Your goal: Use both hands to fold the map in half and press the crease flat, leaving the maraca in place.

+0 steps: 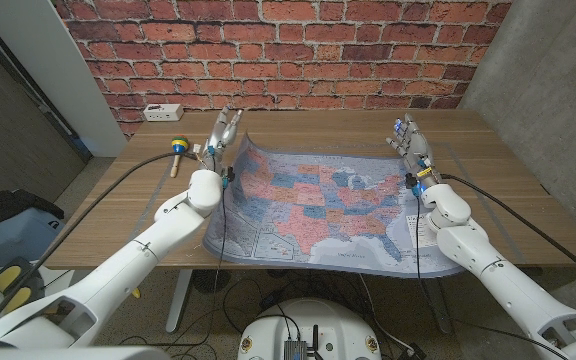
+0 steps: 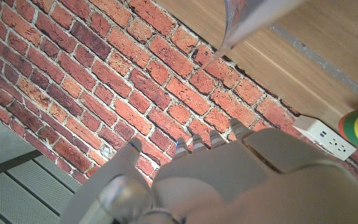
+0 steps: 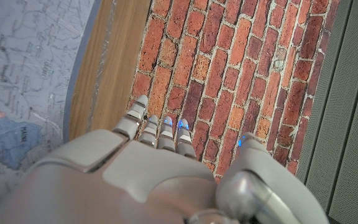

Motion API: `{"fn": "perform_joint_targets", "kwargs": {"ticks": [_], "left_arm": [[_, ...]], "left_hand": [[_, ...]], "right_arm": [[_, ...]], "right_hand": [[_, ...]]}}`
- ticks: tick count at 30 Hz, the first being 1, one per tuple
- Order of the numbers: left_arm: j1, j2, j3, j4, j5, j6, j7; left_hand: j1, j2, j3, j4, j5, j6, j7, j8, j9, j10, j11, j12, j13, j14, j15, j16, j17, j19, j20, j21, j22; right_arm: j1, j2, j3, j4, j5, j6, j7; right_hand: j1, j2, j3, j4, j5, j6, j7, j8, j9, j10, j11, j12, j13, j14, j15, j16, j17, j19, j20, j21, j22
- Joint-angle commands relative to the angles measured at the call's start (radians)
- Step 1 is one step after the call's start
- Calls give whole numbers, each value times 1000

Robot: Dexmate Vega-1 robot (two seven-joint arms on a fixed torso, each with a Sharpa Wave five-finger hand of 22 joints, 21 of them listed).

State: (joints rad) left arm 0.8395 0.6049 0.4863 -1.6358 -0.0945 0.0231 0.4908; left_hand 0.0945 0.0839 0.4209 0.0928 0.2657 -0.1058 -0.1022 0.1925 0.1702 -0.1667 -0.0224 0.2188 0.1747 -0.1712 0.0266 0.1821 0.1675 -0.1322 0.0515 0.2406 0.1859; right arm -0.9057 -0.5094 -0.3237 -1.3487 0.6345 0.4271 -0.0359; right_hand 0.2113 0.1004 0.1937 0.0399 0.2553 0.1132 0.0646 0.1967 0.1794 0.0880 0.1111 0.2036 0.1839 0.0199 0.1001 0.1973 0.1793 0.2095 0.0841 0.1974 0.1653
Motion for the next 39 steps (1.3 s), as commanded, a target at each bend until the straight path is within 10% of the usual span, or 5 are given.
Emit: {"fn": "perform_joint_targets", "kwargs": {"ticks": [1, 27, 39], "left_arm": [[-20, 22, 47, -70, 260, 170, 90], [-13, 162, 95, -411, 489, 591, -151], [-82, 182, 181, -386, 535, 674, -279]], "left_hand": [[14, 5, 4, -9, -9, 18, -5, 6, 1, 14, 1, 7, 4, -37, -12, 8, 2, 8, -3, 6, 0], [40, -11, -1, -42, -30, 8, -16, -15, 1, 1, -21, -17, 4, -28, -26, -4, 2, 18, 3, -7, -1], [42, -10, -3, -47, -34, -4, -11, -16, 2, -7, -28, -21, 5, -33, -33, -5, 3, 9, -19, -14, 0]], "right_arm": [[-81, 10, 43, -59, -1, 68, -30], [-208, -16, 98, -186, -26, 96, -109], [-238, -17, 110, -201, -24, 103, -110]], "right_hand": [[12, -1, 3, -4, 4, 10, 2, 7, 3, 7, 3, 6, 2, 12, 2, 9, 2, 12, 2, 7, 5], [18, 0, 6, -11, 1, 18, 4, 4, 3, 30, 9, 7, 2, 28, 6, 7, 3, 19, 0, 5, 6], [19, -1, 7, -13, 0, 19, 2, 3, 3, 33, 10, 6, 3, 29, 6, 6, 3, 19, -1, 3, 6]]}}
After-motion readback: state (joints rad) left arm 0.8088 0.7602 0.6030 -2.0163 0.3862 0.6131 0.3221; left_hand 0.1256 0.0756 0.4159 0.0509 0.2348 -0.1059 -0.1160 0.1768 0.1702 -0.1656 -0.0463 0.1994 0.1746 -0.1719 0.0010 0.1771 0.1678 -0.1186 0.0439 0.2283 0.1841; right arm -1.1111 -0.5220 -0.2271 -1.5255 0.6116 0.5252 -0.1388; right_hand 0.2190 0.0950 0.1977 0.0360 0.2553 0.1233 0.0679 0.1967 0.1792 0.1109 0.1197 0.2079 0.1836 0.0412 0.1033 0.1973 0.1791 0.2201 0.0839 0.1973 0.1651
